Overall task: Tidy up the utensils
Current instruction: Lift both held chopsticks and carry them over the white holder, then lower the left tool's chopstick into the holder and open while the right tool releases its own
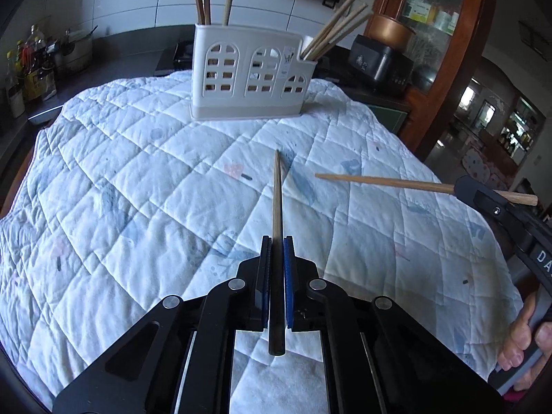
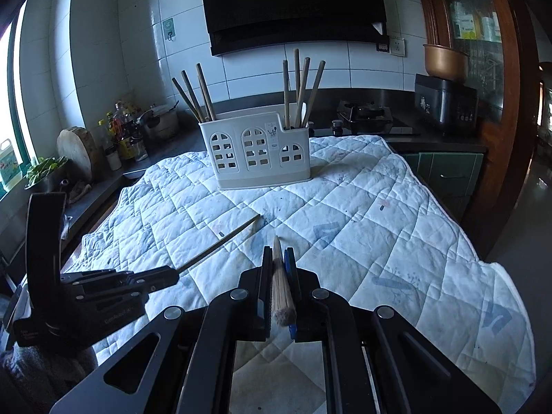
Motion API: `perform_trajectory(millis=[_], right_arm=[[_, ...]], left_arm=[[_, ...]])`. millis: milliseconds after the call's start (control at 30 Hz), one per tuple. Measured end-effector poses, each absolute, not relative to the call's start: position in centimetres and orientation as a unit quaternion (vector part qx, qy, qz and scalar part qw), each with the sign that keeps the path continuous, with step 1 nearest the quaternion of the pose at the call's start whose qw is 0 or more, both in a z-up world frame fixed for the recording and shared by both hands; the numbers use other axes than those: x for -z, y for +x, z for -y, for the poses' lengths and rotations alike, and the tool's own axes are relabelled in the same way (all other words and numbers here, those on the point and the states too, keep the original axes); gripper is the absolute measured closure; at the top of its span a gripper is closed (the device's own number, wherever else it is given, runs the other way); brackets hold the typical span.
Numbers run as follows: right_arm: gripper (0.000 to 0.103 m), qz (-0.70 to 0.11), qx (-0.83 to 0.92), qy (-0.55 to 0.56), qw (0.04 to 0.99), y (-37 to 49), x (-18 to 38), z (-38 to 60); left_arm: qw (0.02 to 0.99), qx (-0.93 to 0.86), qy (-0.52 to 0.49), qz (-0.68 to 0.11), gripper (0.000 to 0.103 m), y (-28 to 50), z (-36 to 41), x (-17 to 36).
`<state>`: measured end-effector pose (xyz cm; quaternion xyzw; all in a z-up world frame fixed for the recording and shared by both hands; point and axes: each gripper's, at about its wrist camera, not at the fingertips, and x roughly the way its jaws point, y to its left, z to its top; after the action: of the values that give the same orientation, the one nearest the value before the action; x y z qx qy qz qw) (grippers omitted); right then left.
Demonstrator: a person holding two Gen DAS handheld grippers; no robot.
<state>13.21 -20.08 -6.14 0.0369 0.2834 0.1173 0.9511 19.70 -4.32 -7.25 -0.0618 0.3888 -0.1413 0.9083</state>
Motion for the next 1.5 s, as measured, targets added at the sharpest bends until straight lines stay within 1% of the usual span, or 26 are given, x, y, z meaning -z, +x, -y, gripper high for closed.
perform_trajectory(millis=[200, 400, 733, 1000, 1233, 1367, 1500], right_arm=[[0.096, -0.276, -0.142, 0.024, 0.95, 14.9, 3.5, 20.2], [0.096, -0.287, -0.171, 0.009, 0.942, 17.3, 0.9, 20.1], [0.096, -0.269, -0.206, -0.018, 0.941, 21.5, -7.4, 19.9], [0.096, -0.258, -0.193, -0.034, 0.946, 26.4, -12.9, 19.4], [0.096, -0.253, -0.161, -0.045, 0.953, 30.4, -14.5, 19.3], [0.096, -0.267, -0.15, -0.047, 0.951, 32.8, -13.8, 19.3], [0.096, -0.283, -0.144, -0.046, 0.947, 34.8, -12.6, 19.4]], left_arm=[[0.925, 0.145, -0.062, -0.345, 0.098, 20.1, 2.9, 4.2], [0.931, 0.154, -0.049, -0.328, 0.098, 21.5, 2.5, 2.3], [0.936, 0.172, -0.029, -0.306, 0.098, 24.3, 1.8, -2.1], [0.939, 0.177, -0.007, -0.294, 0.098, 27.1, 1.9, -5.3], [0.955, 0.177, 0.002, -0.238, 0.098, 29.3, 2.3, -11.1], [0.966, 0.163, 0.005, -0.203, 0.098, 31.1, 2.5, -14.3], [0.975, 0.136, 0.019, -0.177, 0.098, 33.0, 3.2, -15.9]])
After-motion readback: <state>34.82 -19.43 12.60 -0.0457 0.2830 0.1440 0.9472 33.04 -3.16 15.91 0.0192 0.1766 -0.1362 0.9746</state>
